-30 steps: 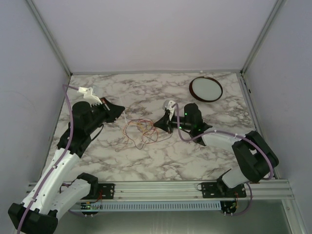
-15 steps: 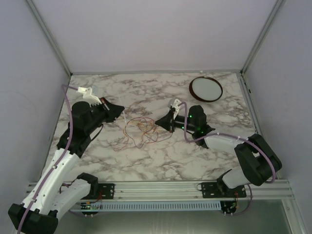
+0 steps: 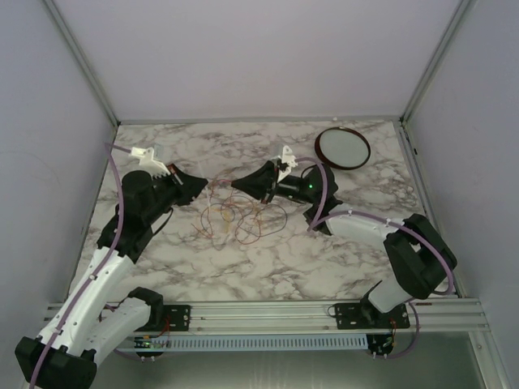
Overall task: Zip-tie the wires
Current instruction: Adjust the cable at the center of the board.
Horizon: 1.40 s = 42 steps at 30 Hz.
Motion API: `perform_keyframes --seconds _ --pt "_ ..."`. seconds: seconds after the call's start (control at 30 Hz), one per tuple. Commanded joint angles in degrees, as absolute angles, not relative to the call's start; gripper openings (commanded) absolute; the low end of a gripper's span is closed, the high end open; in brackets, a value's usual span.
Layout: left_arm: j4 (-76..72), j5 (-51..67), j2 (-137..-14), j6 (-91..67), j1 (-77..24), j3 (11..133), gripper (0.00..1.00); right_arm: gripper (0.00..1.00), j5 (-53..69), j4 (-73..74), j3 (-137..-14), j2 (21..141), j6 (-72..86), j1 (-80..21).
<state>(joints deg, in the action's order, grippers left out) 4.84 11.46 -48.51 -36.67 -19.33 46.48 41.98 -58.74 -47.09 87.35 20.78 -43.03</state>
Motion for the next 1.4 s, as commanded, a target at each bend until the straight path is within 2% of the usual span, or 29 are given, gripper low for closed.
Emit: perform_keyframes --seconds 0.0,0.57,0.83,1.03,1.07,1.13,1.27,1.37 --pt "2.24 10.51 -46.96 -37.61 -18.86 44.90 0.00 0.00 42.26 -64.37 -51.37 88.03 22.59 -43.65" --pt "2.40 9.78 -45.92 -37.71 -17.89 44.64 0.00 0.00 35.79 -45.55 -46.77 80.00 9.67 -43.29" --pt "4.47 9.87 -46.13 -36.48 -17.43 48.52 0.00 0.00 31.59 -32.14 -41.90 78.74 2.39 -42.69" --pt "6.81 8.38 -47.04 -34.61 -16.87 50.92 0.00 0.00 32.07 -18.45 -43.25 79.72 -3.56 -43.08" --pt "7.07 7.81 -47.10 -34.19 -16.76 50.97 0.00 0.02 31.99 -16.88 -43.43 79.60 -4.13 -43.07" --pt "6.98 7.50 -47.15 -34.02 -16.48 50.98 0.00 0.12 31.84 -13.10 -44.24 79.08 -5.84 -43.07" --pt "6.61 9.05 -47.76 -33.61 -16.28 51.47 0.00 0.38 28.15 -11.50 -45.60 77.08 -5.74 -42.60" --pt "6.62 10.18 -48.24 -33.49 -16.30 51.89 0.00 0.41 29.24 -13.17 -49.60 77.15 -5.37 -42.45"
